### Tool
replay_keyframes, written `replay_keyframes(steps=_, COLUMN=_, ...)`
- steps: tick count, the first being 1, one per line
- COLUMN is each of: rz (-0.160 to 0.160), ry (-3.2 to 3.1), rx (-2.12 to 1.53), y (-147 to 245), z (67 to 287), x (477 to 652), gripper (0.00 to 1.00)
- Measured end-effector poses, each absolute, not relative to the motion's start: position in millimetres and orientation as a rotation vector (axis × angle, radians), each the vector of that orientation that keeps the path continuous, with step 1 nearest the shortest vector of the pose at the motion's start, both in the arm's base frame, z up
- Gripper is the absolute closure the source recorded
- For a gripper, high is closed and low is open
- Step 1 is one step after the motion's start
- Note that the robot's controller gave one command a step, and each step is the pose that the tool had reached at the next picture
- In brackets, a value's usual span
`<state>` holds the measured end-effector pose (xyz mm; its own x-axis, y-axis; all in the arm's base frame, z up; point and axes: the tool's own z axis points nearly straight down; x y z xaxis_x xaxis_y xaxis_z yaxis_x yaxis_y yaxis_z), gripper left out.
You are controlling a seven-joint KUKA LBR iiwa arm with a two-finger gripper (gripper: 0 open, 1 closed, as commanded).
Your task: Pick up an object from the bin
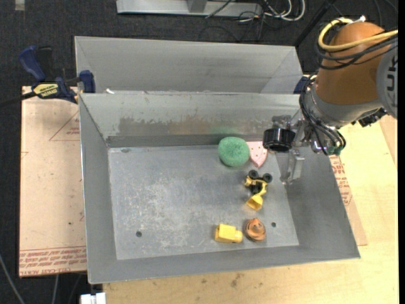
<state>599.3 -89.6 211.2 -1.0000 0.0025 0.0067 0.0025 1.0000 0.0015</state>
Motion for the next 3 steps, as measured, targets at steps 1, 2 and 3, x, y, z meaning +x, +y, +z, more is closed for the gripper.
replay_keyframes(steps=1, rz=-0.001, ry=-3.143, rx=-0.001, y=-89.4, z=216.1, x=600.7, gripper=0.0)
replay_keyframes(steps=2, rz=-0.001, ry=-3.147, rx=0.086, y=-94.7, z=204.0, x=593.8, gripper=0.0)
replay_keyframes(steps=3, rz=-0.001, ry=-3.142, rx=0.162, y=-103.1, z=188.2, x=585.8, gripper=0.0)
